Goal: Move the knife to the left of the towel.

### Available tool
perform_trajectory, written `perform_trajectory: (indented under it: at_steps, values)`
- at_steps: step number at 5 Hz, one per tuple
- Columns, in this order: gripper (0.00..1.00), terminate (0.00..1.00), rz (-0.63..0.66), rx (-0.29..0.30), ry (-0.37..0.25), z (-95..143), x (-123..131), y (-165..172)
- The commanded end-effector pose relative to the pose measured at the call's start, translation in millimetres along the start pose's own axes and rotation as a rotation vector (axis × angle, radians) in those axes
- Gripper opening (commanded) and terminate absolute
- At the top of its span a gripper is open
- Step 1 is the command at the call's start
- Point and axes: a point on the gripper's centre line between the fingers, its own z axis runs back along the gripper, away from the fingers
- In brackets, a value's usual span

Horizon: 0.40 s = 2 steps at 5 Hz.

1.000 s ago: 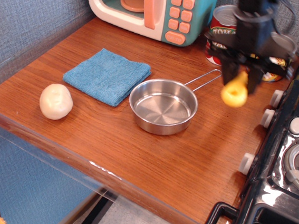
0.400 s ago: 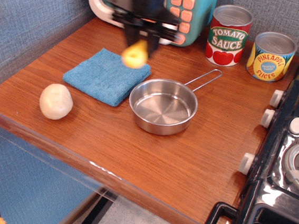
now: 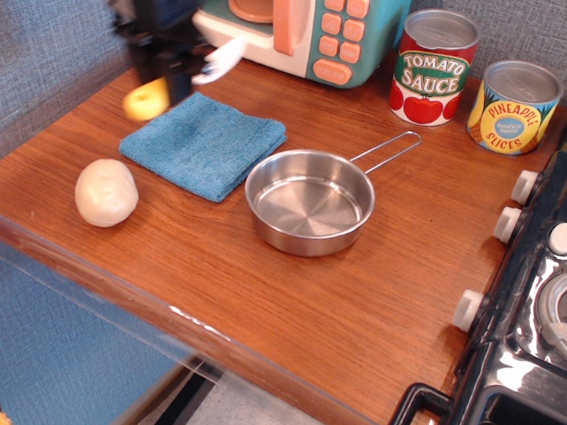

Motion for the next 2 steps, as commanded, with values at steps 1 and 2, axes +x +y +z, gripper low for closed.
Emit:
perform_trajectory:
  at_steps: [1,2]
  values:
    - [0.00,0.00,0.063,0.087,-0.003,3.1,-22.3,100.6]
    - [0.00,0.00,0.088,0.104,0.024,-1.5,-31.8,110.5]
